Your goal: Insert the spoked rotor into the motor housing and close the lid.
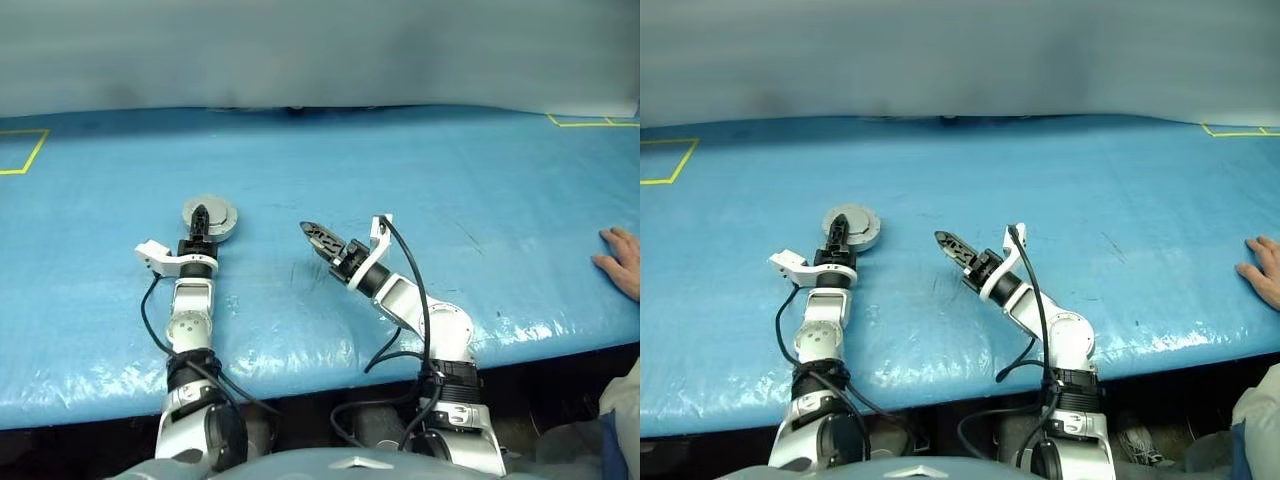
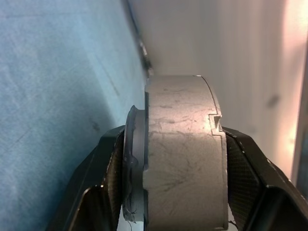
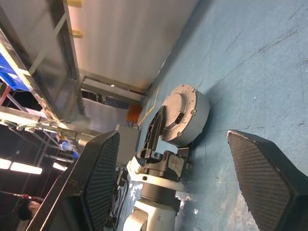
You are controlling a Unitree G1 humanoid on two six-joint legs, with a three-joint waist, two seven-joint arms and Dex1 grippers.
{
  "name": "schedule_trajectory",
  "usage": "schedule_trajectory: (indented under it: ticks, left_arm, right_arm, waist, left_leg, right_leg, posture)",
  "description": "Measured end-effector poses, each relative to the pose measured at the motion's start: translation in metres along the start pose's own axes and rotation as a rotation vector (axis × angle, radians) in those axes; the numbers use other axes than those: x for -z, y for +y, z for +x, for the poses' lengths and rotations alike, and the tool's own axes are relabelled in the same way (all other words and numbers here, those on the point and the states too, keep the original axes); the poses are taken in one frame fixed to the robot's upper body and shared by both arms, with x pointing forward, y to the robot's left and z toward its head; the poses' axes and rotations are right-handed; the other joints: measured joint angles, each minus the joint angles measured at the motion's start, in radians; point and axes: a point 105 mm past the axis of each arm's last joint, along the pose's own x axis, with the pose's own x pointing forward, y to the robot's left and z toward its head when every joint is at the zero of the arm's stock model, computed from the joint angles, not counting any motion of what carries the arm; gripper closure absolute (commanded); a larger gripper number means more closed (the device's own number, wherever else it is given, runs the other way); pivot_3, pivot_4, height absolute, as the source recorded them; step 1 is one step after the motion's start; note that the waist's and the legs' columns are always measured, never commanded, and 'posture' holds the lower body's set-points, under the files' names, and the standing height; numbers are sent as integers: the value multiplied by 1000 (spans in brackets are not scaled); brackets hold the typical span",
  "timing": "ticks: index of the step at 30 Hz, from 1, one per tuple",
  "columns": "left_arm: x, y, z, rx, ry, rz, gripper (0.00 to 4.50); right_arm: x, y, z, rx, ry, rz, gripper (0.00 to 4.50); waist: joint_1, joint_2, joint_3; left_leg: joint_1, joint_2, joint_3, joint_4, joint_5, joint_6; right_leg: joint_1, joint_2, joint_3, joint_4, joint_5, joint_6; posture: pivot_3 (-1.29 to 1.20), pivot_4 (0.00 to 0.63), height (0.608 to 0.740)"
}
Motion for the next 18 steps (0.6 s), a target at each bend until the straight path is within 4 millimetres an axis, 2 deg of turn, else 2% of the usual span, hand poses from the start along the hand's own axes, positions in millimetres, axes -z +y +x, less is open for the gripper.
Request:
schedule_trajectory:
  ticks: [2,5,8,9,12,18]
  left_arm:
    - [1,-2,8,-2,26,15,1731]
    - [5,-6,15,8,70,67,1120]
    - [2,-11,19,22,69,117,208]
    - [-1,-10,19,13,55,131,52]
    - [-14,-5,15,-21,-5,201,52]
    - [-59,13,-21,-88,-129,355,52]
  right_arm:
    - [0,1,-1,-1,0,-10,789]
    - [3,-1,-4,12,8,-18,762]
    - [4,-3,-5,19,10,-20,762]
    - [4,-3,-5,20,10,-21,762]
    - [4,-3,-5,23,9,-24,762]
    - [2,-11,-8,69,6,-58,762]
  waist:
    - [-1,0,0]
    - [-3,0,0]
    - [-4,0,0]
    - [-4,0,0]
    - [-10,0,0]
    - [-19,0,0]
  left_leg:
    - [0,0,0,0,0,0]
    - [0,0,0,0,0,0]
    - [1,0,1,0,0,0]
    - [1,0,1,0,0,0]
    - [5,1,3,0,0,0]
    - [8,2,4,-1,0,-1]
  right_leg:
    - [0,0,0,0,0,0]
    - [0,0,0,0,0,0]
    - [0,0,1,0,0,0]
    - [1,0,1,0,0,0]
    - [2,0,2,1,0,0]
    - [3,0,4,4,-1,-2]
  posture:
    - [0,150,740]
    - [0,150,740]
    - [0,150,740]
    - [0,150,740]
    - [0,150,740]
    - [0,150,740]
